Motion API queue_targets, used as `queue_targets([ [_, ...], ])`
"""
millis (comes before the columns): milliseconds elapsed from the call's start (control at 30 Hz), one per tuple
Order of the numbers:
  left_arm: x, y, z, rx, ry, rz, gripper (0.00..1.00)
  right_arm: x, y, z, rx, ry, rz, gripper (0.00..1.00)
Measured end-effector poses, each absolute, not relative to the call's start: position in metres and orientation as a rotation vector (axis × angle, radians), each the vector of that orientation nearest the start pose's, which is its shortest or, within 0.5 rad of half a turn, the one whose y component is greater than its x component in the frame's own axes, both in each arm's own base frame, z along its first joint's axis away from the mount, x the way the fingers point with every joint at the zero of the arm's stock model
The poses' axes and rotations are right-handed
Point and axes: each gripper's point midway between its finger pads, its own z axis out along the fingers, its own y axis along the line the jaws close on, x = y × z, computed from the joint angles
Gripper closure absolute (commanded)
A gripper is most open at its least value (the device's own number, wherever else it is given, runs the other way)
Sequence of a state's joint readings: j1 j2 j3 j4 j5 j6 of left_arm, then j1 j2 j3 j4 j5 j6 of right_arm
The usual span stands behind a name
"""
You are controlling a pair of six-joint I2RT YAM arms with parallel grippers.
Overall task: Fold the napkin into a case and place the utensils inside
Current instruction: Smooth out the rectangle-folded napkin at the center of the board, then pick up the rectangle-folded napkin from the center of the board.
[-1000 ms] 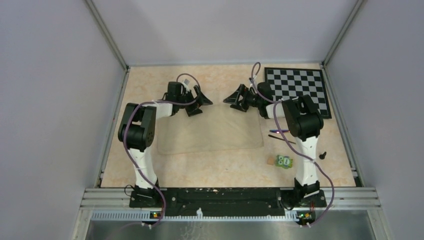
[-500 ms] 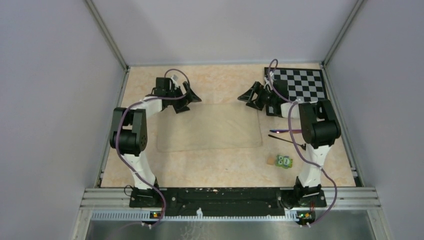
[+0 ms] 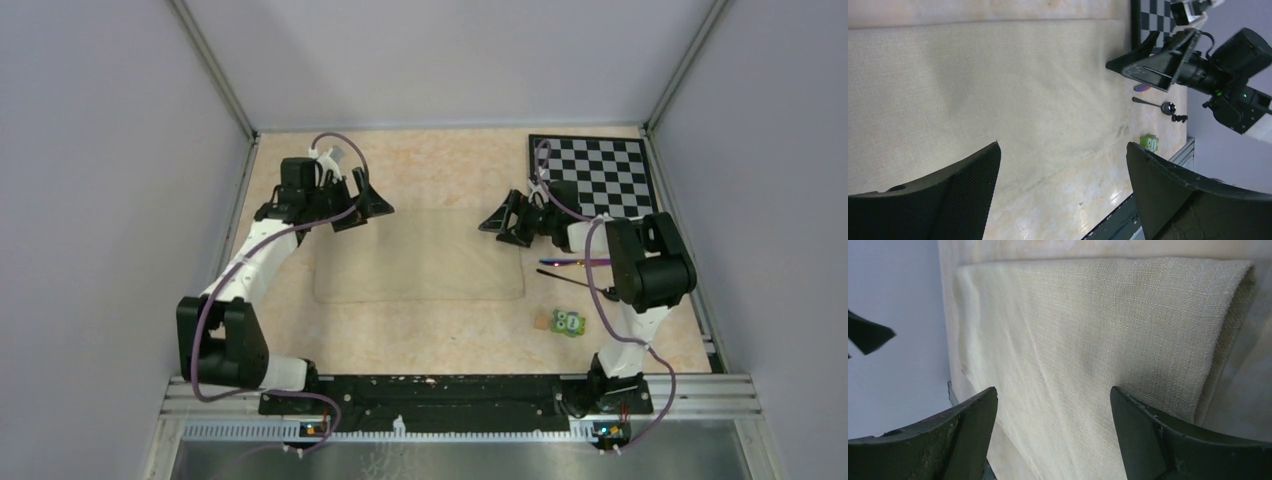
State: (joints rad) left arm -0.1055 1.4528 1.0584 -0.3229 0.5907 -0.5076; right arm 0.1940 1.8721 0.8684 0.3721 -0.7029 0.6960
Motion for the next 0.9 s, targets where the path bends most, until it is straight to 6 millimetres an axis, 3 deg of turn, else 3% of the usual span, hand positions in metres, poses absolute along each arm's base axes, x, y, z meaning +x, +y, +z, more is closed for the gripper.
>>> queue_targets([
  [133, 0.339, -0.153, 0.205, -0.038, 2.253, -0.983, 0.01, 0.369, 0.203, 0.051, 0.129, 2.384, 1.14, 0.18],
  [233, 0.333, -0.151, 0.212, 0.017, 2.23, -0.959, 0.01, 0.349, 0.198, 0.054, 0.086, 2.466, 0.994, 0.18],
  [433, 0.324, -0.145, 0.191, 0.072, 2.277, -0.894, 0.01, 0.316, 0.194, 0.085, -0.027, 2.586, 0.689, 0.17],
  [600, 0.314, -0.141, 0.171, 0.099, 2.32, -0.866, 0.01, 0.308, 0.163, 0.093, 0.006, 2.711, 0.43, 0.19],
  [700, 0.31, -0.14, 0.17, 0.117, 2.318, -0.857, 0.01, 0.306, 0.151, 0.088, -0.008, 2.801, 0.313, 0.22],
  [900, 0.305, -0.139, 0.181, 0.144, 2.274, -0.848, 0.01, 0.294, 0.14, 0.059, -0.052, 2.992, 0.178, 0.3],
])
